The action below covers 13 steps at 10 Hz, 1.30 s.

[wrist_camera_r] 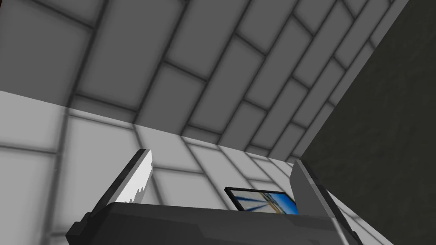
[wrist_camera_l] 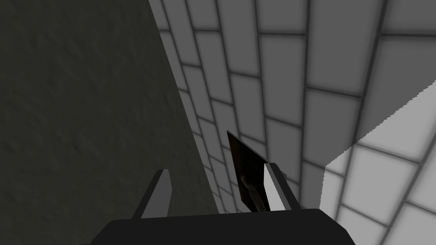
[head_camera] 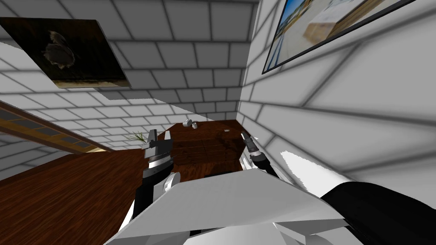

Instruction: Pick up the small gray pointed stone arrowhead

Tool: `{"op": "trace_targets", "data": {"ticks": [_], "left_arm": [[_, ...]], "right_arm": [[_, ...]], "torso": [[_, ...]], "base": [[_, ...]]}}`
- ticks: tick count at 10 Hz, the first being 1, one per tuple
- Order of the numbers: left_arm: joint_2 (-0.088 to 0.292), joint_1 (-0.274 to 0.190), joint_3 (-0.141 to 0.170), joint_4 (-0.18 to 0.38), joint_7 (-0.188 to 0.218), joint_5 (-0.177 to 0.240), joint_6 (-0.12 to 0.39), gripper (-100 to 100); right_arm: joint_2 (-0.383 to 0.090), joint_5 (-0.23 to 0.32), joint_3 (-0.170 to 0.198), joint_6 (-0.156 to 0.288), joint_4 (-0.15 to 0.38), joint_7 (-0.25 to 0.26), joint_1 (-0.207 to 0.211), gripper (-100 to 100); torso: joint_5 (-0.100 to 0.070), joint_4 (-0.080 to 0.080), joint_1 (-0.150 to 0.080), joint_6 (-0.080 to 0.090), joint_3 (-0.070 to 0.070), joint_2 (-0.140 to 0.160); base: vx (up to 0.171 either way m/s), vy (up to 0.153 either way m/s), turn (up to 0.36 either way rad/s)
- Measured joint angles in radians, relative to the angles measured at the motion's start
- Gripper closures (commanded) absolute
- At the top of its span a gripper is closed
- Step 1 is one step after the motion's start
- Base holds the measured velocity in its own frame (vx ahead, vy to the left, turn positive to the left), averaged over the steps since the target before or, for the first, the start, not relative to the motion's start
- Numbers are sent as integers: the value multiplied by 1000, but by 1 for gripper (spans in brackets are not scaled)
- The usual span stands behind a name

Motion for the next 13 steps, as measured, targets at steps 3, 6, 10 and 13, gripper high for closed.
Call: {"op": "trace_targets", "data": {"ticks": [3,6,10,13], "left_arm": [[0,0,0,0,0,0,0,0],[0,0,0,0,0,0,0,0],[0,0,0,0,0,0,0,0],[0,0,0,0,0,0,0,0]], "right_arm": [[-82,13,11,-18,52,2,19,-100],[-155,28,24,-33,95,9,38,-100],[-261,52,33,-50,173,10,55,-100],[-348,79,43,-58,234,14,69,-100]], "torso": [[0,0,0,0,0,0],[0,0,-2,0,-1,-3],[0,-1,-2,0,-2,-4],[0,-1,0,0,-2,-4]], "base": [[-89,64,45],[-62,55,56],[-49,64,75],[-48,75,84]]}}
